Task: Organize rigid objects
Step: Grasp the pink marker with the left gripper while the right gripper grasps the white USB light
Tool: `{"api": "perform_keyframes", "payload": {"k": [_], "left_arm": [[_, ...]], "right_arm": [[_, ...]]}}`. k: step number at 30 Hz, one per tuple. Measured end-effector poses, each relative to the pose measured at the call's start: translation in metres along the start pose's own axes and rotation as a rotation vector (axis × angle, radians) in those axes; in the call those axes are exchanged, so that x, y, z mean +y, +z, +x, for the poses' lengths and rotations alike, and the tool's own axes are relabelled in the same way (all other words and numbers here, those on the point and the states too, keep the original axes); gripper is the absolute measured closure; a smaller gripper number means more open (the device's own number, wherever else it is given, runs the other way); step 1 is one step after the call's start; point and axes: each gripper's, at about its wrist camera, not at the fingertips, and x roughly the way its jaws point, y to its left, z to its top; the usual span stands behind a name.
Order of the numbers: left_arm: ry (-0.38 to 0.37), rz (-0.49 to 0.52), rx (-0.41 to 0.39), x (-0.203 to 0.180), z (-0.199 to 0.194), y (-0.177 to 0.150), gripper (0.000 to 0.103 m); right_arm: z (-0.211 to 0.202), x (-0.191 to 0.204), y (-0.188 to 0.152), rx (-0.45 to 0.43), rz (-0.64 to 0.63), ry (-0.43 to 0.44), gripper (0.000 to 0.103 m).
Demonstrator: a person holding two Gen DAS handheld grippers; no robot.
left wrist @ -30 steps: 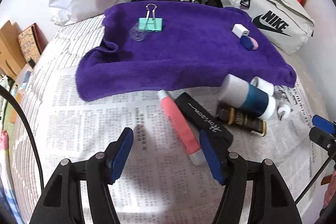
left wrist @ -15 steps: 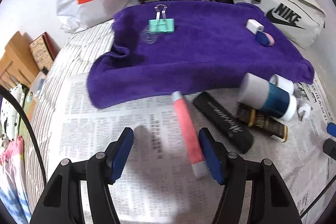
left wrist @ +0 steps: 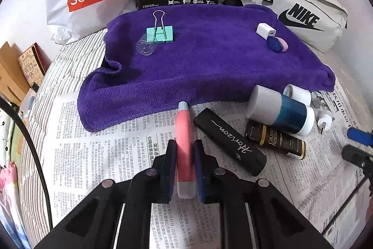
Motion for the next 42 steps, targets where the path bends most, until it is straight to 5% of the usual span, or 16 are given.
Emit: {"api": "perform_keyframes", "payload": {"k": [11,16,42], "left_arm": [[-0.007,-0.016,-0.006,0.003,-0.001,-0.002,0.088],[-0.007,-0.016,-0.016,0.003,-0.002,-0.003,0.088],[-0.005,-0.053,-0.101,0.003,-0.005,-0.011,0.088]], "right_arm": [[0.032,0.012,0.018,-0.003,-0.101,-0.040,0.036],[0.041,0.021,0.018,-0.029,-0.186,-0.101,0.044],[0.040,0.018,0.011,-0.099,-0.202,-0.089,0.044]]}}
